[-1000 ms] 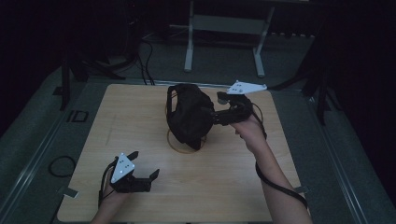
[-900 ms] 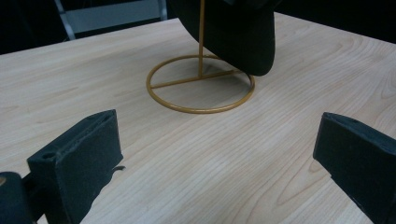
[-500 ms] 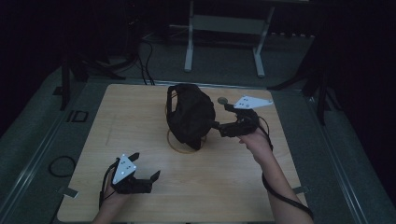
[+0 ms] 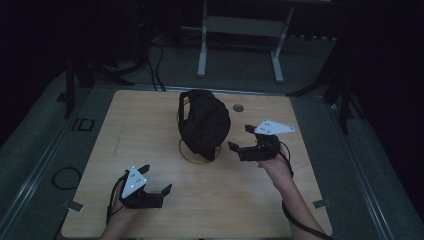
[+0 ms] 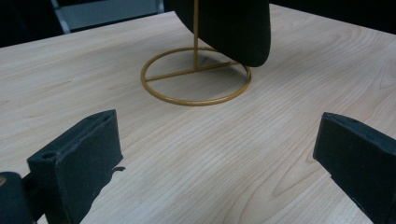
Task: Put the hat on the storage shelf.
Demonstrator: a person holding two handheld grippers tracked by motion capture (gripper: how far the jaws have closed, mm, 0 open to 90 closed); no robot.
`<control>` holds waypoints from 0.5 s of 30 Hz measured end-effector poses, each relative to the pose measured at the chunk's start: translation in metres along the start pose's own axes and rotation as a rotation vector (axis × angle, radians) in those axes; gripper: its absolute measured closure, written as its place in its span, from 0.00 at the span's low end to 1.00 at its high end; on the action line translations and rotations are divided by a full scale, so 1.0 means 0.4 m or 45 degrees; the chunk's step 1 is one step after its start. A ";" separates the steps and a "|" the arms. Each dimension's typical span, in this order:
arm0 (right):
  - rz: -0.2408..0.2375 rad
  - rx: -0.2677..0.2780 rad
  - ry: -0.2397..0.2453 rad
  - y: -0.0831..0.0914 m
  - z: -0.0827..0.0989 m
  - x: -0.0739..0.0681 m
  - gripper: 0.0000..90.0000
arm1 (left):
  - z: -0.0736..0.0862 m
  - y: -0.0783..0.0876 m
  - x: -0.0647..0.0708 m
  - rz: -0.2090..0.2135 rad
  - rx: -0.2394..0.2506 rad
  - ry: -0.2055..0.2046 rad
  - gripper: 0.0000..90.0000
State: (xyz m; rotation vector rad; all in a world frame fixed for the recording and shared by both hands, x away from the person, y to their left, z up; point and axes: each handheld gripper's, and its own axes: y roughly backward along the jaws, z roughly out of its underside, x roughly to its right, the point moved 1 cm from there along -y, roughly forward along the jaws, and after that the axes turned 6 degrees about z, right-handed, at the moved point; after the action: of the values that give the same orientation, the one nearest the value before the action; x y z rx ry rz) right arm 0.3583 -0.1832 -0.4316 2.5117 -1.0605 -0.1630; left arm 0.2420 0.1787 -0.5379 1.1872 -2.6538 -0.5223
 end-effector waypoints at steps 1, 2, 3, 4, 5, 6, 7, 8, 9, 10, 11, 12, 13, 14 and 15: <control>0.005 0.007 0.009 0.001 0.008 -0.001 0.13 | 0.000 -0.001 0.001 -0.001 -0.002 -0.001 0.02; -0.001 -0.003 0.006 0.000 0.016 -0.002 0.13 | -0.001 -0.001 0.002 0.001 0.004 -0.004 0.02; 0.005 -0.006 0.009 0.001 0.026 -0.005 0.13 | -0.001 -0.001 0.003 -0.001 0.002 -0.014 0.02; 0.008 -0.006 0.009 0.002 0.033 -0.007 0.13 | -0.002 -0.002 0.006 -0.019 -0.009 -0.033 0.02; -0.005 -0.015 0.004 0.003 0.045 -0.009 0.13 | -0.002 -0.002 0.007 -0.023 -0.002 -0.038 0.02; -0.004 -0.022 0.004 0.005 0.055 -0.011 0.13 | -0.002 -0.003 0.007 -0.015 -0.001 -0.027 0.02; 0.004 -0.024 0.006 0.006 0.064 -0.013 0.13 | -0.001 -0.004 0.007 -0.008 -0.001 -0.023 0.02; 0.008 -0.024 0.003 0.008 0.074 -0.014 0.13 | 0.000 -0.006 0.006 -0.010 -0.009 -0.025 0.02; 0.020 -0.023 -0.006 0.010 0.085 -0.015 0.13 | 0.001 -0.007 0.006 -0.014 -0.013 -0.025 0.02; 0.038 -0.030 -0.008 0.012 0.096 -0.016 0.13 | 0.002 -0.007 0.005 -0.009 -0.013 -0.019 0.02; 0.050 -0.034 -0.008 0.013 0.107 -0.018 0.13 | 0.002 -0.007 0.004 -0.009 -0.018 -0.017 0.02; 0.052 -0.036 -0.010 0.015 0.118 -0.020 0.13 | 0.003 -0.007 0.003 -0.009 -0.018 -0.014 0.02; 0.052 -0.036 -0.010 0.015 0.118 -0.020 0.13 | 0.003 -0.007 0.003 -0.009 -0.018 -0.014 0.02; 0.048 -0.046 -0.014 0.015 0.129 -0.021 0.13 | 0.003 -0.006 0.002 -0.007 -0.015 -0.004 0.02; 0.043 -0.061 -0.013 0.014 0.149 -0.021 0.13 | 0.003 -0.006 0.001 -0.001 -0.016 -0.003 0.02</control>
State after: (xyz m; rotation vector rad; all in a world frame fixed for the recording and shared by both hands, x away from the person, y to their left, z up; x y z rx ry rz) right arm 0.3331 -0.2003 -0.4840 2.4513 -1.0896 -0.1890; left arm 0.2430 0.1772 -0.5400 1.1849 -2.6479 -0.5404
